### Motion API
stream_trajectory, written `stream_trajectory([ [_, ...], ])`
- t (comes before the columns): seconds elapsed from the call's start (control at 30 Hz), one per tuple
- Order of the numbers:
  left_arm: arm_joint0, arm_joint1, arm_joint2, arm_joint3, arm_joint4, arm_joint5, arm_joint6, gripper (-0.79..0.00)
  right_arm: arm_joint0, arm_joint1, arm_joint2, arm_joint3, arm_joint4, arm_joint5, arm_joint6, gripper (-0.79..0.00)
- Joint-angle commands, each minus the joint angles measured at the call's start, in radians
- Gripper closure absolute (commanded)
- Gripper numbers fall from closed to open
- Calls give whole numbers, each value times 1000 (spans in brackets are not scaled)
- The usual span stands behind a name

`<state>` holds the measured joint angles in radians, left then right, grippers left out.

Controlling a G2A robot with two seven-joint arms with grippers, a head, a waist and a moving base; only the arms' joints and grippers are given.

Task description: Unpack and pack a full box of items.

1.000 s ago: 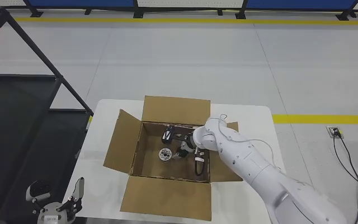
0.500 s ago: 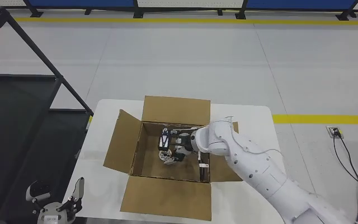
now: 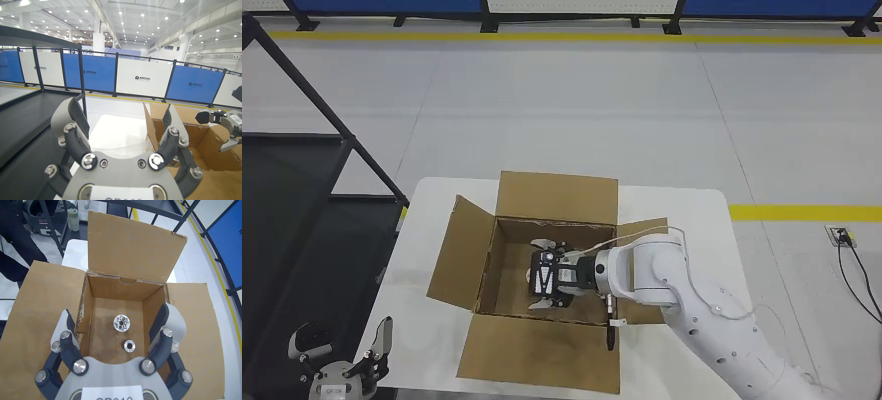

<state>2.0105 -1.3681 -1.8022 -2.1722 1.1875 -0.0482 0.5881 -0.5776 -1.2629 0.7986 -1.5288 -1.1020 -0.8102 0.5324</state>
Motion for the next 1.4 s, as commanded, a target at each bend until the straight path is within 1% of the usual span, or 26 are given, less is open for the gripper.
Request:
stream_trajectory([
  [0.0, 0, 0, 0, 0, 0, 0, 0, -785, 0, 0, 0, 0, 0, 0, 0, -785],
  [0.03, -2, 0, 2, -1, -1, -6, -6, -785, -9, 0, 6, 6, 10, 15, -16, -785],
  [0.07, -10, 2, 3, -5, -1, -28, -36, -785, -17, 1, 16, 11, 27, 19, -40, -785],
  [0.13, -25, 9, -11, -19, 23, -79, -174, -785, -25, 6, 46, 1, 57, -4, -88, -785],
  [0.17, -48, 12, -25, -32, 31, -89, -207, -785, -33, 10, 63, -10, 73, -26, -111, -785],
  [0.2, -64, 15, -26, -27, 18, -113, -243, -785, -43, 15, 84, -23, 84, -44, -129, -785],
  [0.23, -79, 19, -27, -24, -2, -162, -302, -785, -57, 22, 108, -39, 90, -57, -141, -785],
  [0.3, -124, 25, -47, -18, -54, -223, -390, -785, -102, 37, 163, -84, 111, -81, -168, -785],
  [0.37, -170, 35, -57, 7, -110, -314, -525, -785, -165, 55, 233, -142, 128, -103, -201, -785],
  [0.4, -200, 40, -62, 25, -149, -339, -605, -785, -202, 64, 272, -174, 136, -119, -220, -785],
  [0.47, -277, 50, -65, 63, -224, -351, -769, -785, -283, 83, 358, -236, 145, -148, -256, -785],
  [0.53, -348, 59, -55, 100, -263, -371, -894, -785, -370, 101, 449, -294, 148, -164, -295, -785],
  [0.63, -422, 67, -38, 133, -302, -366, -1004, -785, -501, 120, 582, -353, 151, -142, -337, -785],
  [0.73, -448, 73, -13, 134, -300, -384, -1063, -785, -614, 137, 684, -371, 207, -143, -309, -785],
  [0.8, -451, 76, 6, 125, -310, -389, -1089, -785, -678, 148, 744, -363, 280, -125, -260, -785],
  [0.83, -451, 77, 15, 118, -316, -395, -1102, -785, -704, 153, 766, -354, 333, -102, -219, -785],
  [0.87, -451, 78, 22, 111, -315, -396, -1111, -785, -721, 159, 795, -354, 371, -57, -171, -785],
  [0.9, -451, 79, 32, 105, -310, -396, -1117, -785, -731, 162, 813, -363, 380, -22, -136, -785],
  [1.03, -451, 83, 72, 92, -308, -400, -1148, -785, -731, 162, 813, -363, 380, -22, -136, -785],
  [1.17, -462, 86, 99, 90, -313, -365, -1161, -785, -731, 162, 813, -363, 380, -22, -136, -785],
  [1.27, -468, 89, 124, 97, -304, -366, -1179, -785, -731, 162, 813, -363, 380, -22, -136, -785],
  [1.37, -475, 92, 157, 111, -264, -375, -1184, -785, -727, 164, 802, -338, 455, 9, -120, -785],
])
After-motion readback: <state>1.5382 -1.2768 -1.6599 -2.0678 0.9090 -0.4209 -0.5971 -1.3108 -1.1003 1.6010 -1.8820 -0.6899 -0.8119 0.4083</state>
